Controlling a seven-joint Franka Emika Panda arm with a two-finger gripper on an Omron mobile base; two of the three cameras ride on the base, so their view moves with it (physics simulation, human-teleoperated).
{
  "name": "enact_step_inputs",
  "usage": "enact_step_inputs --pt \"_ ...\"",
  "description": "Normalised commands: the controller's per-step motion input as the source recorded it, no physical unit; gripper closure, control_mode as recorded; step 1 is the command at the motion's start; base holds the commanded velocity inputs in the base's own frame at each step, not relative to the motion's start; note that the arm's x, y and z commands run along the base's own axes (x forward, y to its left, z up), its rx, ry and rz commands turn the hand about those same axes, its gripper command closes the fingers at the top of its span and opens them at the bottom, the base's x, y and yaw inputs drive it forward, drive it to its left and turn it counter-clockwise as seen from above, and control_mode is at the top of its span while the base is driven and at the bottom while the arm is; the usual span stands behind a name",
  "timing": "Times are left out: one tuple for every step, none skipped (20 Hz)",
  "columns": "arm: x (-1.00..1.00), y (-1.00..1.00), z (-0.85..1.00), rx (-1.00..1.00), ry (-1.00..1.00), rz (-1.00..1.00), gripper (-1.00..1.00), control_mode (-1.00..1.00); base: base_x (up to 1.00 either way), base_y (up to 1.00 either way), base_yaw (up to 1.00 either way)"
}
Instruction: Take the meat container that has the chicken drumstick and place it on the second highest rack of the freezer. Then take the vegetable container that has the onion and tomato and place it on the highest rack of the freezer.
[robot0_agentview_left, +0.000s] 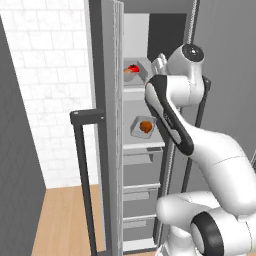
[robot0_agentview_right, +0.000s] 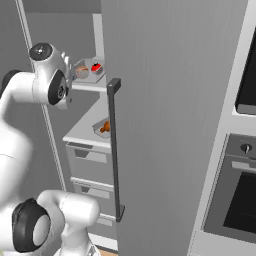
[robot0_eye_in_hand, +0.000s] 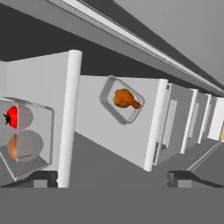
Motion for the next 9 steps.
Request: enact_step_inputs --pt "-1.00 0.00 -0.34 0.00 0.00 0.00 -1.00 -1.00 0.00 0.00 0.00" --pt "-1.00 0.00 -0.43 0.00 0.00 0.00 -1.00 -1.00 0.00 0.00 0.00" --pt "-1.00 0.00 -0.46 0.00 0.00 0.00 -1.00 -1.00 0.00 0.00 0.00" --pt "-1.00 0.00 -0.56 -0.01 0.01 0.00 -1.00 -1.00 0.00 0.00 0.00" --pt "-1.00 0.00 -0.56 -0.01 0.02 0.00 -1.00 -1.00 0.00 0.00 0.00" --pt "-1.00 0.00 -0.58 0.00 0.02 0.00 -1.00 -1.00 0.00 0.00 0.00" --pt "-1.00 -0.01 -0.58 0.00 0.02 0.00 -1.00 -1.00 0.00 0.00 0.00" --pt "-1.00 -0.07 -0.59 0.00 0.03 0.00 -1.00 -1.00 0.00 0.00 0.00" --pt "-1.00 -0.11 -0.59 0.00 0.01 0.00 -1.00 -1.00 0.00 0.00 0.00"
